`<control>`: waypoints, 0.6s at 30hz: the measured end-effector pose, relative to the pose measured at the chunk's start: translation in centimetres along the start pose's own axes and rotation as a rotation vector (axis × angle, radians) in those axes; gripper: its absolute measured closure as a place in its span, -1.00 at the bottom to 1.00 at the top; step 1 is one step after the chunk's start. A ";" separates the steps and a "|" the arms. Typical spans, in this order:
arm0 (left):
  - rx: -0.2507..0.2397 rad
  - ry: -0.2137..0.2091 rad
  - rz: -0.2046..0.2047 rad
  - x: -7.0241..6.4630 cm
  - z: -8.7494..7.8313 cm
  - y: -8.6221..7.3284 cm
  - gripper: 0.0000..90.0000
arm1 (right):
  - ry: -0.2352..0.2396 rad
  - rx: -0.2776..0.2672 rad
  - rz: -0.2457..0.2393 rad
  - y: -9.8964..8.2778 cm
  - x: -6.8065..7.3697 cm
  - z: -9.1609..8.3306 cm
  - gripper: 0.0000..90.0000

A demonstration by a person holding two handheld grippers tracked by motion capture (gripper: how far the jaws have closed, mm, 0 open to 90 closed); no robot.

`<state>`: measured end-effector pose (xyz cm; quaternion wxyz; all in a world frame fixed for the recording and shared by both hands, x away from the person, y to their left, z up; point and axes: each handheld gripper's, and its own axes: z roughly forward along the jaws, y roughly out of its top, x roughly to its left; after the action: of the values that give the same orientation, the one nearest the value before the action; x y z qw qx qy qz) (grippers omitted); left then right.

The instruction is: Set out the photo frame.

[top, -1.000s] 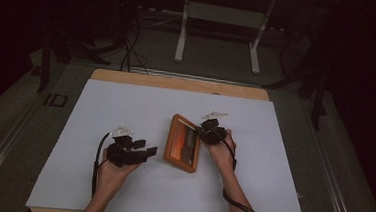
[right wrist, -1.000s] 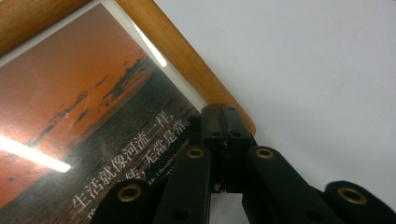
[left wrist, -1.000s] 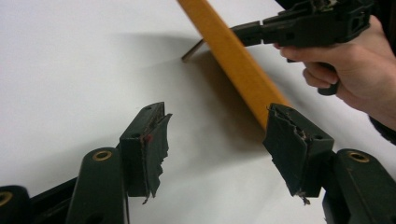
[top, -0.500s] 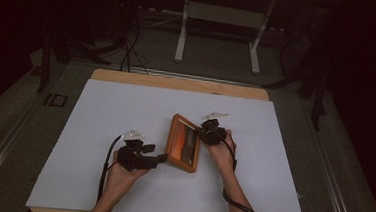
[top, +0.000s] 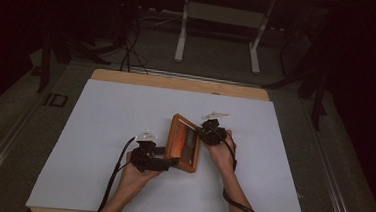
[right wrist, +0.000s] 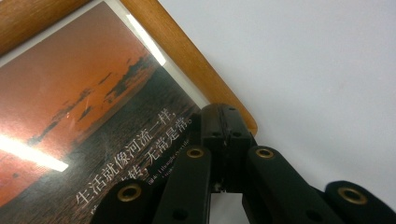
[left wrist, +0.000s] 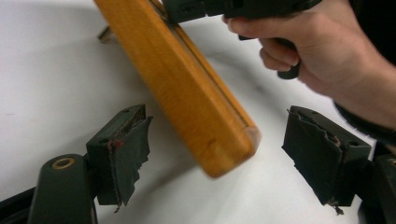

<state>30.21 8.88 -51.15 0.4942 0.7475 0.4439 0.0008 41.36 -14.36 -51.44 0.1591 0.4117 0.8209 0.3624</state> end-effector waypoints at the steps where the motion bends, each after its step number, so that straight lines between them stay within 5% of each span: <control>1: 0.001 -0.004 -0.010 -0.1 0.3 0.2 -0.48 | 0.002 -0.001 0.002 0.0 0.0 0.0 1.00; 8: 0.013 0.004 -0.023 -0.2 0.8 0.4 -0.21 | 0.003 -0.003 0.003 0.0 0.0 0.0 1.00; 10: 0.005 0.001 -0.050 0.3 0.8 0.2 0.04 | 0.006 -0.009 0.006 -0.1 -0.1 0.0 1.00; 18: 0.005 0.005 -0.101 0.3 0.8 0.3 0.14 | 0.007 -0.015 -0.002 -0.2 -0.1 0.0 1.00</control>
<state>30.92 8.42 -51.46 0.4906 0.7255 0.4822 -0.0234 41.28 -14.51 -51.58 0.1598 0.4084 0.8190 0.3699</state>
